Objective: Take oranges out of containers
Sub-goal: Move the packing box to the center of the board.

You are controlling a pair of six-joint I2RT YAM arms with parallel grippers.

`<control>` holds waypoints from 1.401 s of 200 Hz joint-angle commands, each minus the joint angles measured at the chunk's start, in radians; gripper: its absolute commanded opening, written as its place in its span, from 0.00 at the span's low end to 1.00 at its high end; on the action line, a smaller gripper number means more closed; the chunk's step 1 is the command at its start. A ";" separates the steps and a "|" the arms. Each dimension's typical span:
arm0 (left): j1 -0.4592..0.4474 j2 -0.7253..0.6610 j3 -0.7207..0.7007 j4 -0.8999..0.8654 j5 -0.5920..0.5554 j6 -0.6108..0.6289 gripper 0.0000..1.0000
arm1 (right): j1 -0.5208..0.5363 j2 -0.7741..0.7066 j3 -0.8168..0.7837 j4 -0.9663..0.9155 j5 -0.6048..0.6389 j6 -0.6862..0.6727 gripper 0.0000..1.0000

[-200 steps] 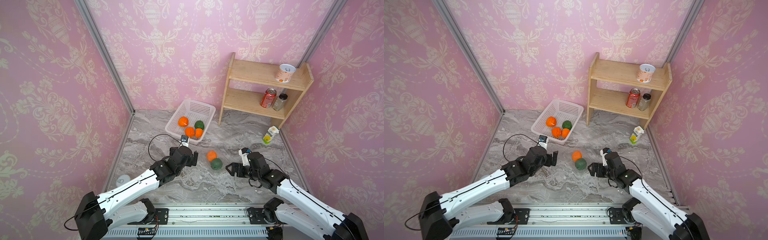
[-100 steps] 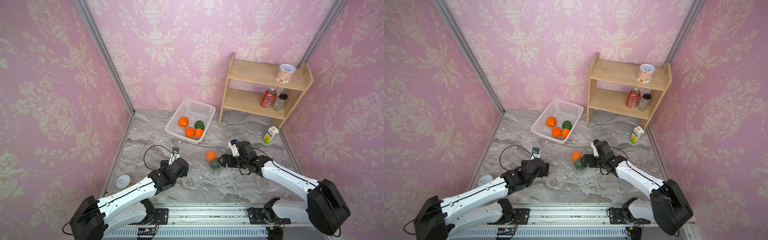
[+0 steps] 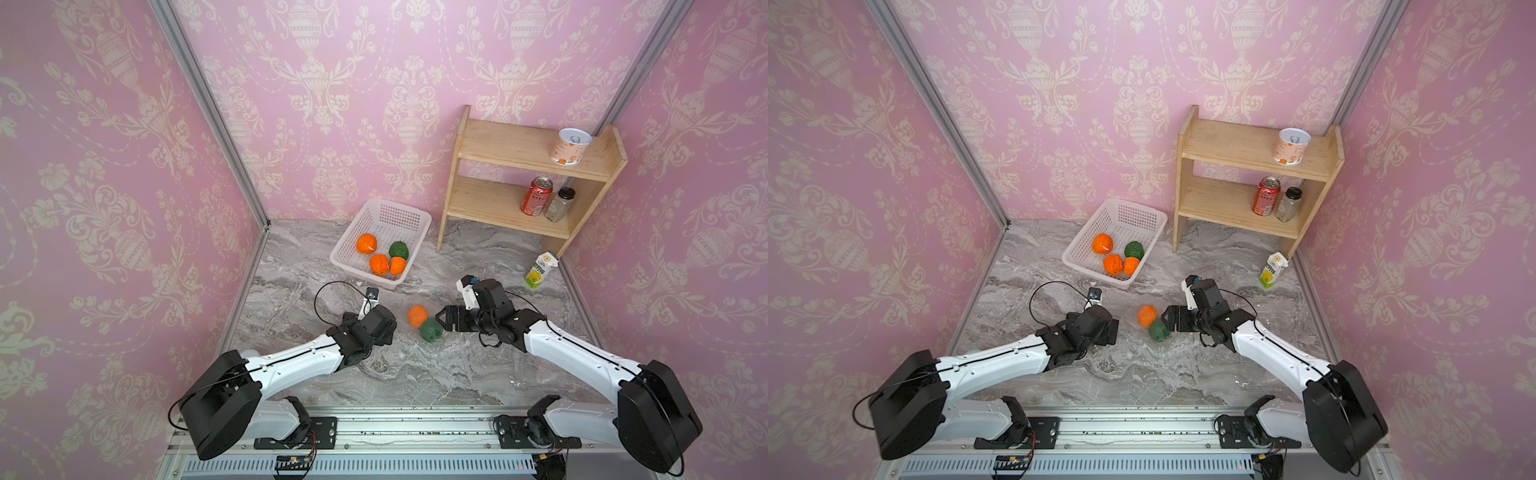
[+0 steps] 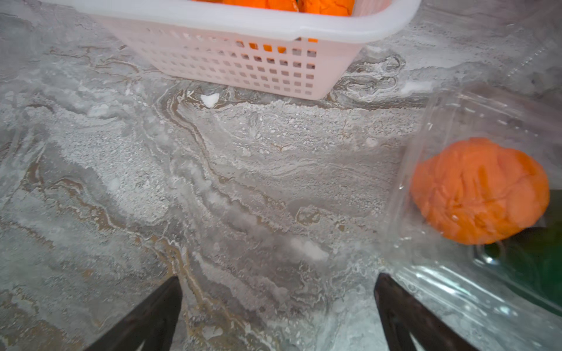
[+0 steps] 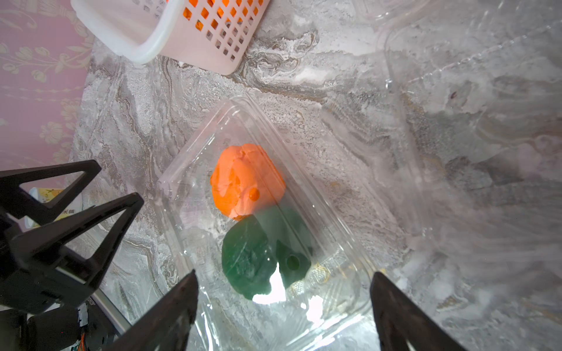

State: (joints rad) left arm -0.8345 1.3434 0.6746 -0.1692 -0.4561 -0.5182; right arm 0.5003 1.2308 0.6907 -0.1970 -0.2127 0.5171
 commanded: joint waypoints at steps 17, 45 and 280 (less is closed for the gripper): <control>-0.003 0.080 0.050 0.049 0.043 0.048 0.99 | 0.010 -0.062 -0.045 -0.028 0.006 0.048 0.89; -0.002 0.138 0.122 0.038 0.045 0.080 0.99 | 0.013 -0.118 -0.074 -0.038 0.015 0.070 0.89; 0.000 0.082 0.203 0.041 0.140 0.216 0.99 | -0.035 -0.255 0.002 -0.325 0.261 -0.038 0.90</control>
State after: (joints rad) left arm -0.8345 1.4769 0.9638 -0.0830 -0.3195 -0.3519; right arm 0.4881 0.9771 0.6266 -0.4381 -0.0536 0.5480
